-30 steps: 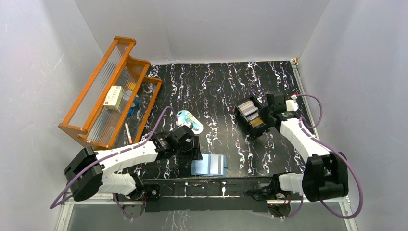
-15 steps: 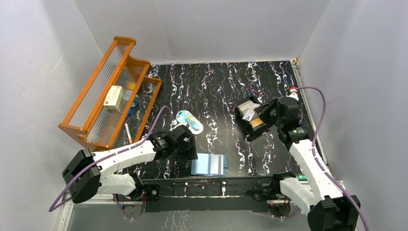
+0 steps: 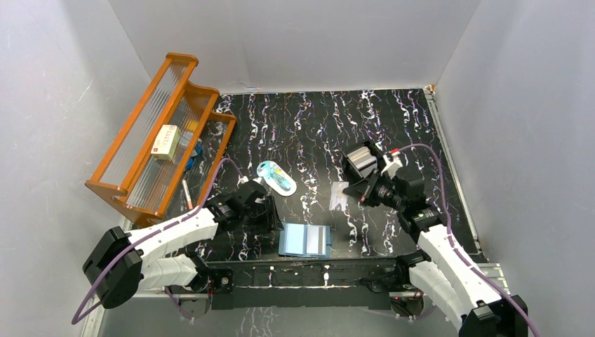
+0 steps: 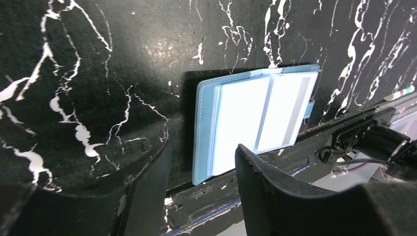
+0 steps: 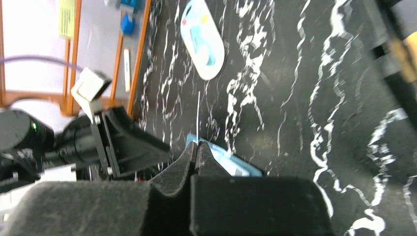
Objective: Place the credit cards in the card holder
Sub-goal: Pick up the credit card from the storage box, then insert the credit card into the card holder.
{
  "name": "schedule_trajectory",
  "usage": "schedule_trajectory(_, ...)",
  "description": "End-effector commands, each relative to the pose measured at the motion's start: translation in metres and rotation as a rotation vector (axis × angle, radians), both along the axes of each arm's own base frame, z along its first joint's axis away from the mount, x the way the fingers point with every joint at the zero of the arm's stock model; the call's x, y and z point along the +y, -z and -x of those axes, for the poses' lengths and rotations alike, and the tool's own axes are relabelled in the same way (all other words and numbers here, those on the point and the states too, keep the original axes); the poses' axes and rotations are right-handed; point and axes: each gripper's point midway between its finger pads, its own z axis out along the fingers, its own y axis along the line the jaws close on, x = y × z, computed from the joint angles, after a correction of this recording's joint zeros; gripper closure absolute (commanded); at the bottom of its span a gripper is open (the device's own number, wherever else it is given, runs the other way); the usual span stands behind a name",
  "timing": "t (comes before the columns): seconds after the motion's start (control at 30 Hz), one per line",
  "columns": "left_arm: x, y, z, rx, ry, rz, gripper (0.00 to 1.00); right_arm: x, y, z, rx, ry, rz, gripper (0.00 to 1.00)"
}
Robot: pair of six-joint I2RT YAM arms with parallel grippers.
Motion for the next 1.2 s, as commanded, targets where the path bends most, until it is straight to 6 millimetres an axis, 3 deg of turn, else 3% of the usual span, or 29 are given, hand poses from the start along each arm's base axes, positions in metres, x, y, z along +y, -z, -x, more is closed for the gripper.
schedule_trajectory(0.0, -0.008, -0.001, 0.004, 0.008, 0.033, 0.067, 0.51, 0.029, -0.004, 0.022, -0.039, -0.131, -0.062, 1.0)
schedule_trajectory(0.13, -0.01, 0.006, 0.007, 0.02, 0.034, 0.079, 0.49, 0.049, 0.006, 0.039, -0.023, -0.184, -0.084, 1.0)
schedule_trajectory(0.17, -0.01, 0.007, 0.007, 0.021, 0.035, 0.079, 0.48, 0.05, 0.024, 0.046, 0.014, -0.188, -0.078, 1.0)
schedule_trajectory(0.23, -0.009, 0.012, 0.008, 0.033, 0.034, 0.071, 0.48, 0.058, 0.035, 0.054, 0.038, -0.209, -0.092, 1.0)
schedule_trajectory(0.47, -0.01, 0.022, 0.013, 0.063, 0.037, 0.082, 0.53, 0.076, 0.061, 0.068, 0.078, -0.248, -0.089, 1.0)
schedule_trajectory(0.6, -0.012, 0.026, 0.015, 0.077, 0.038, 0.087, 0.6, 0.082, 0.071, 0.072, 0.094, -0.258, -0.081, 1.0)
schedule_trajectory(0.8, -0.011, 0.028, 0.015, 0.09, 0.025, 0.086, 0.83, 0.086, 0.086, 0.077, 0.134, -0.259, -0.078, 1.0)
schedule_trajectory(1.07, -0.011, 0.029, 0.017, 0.104, 0.014, 0.09, 1.0, 0.087, 0.095, 0.083, 0.168, -0.259, -0.083, 1.0)
schedule_trajectory(1.17, -0.011, 0.03, 0.018, 0.11, 0.011, 0.09, 1.0, 0.087, 0.097, 0.085, 0.18, -0.259, -0.086, 1.0)
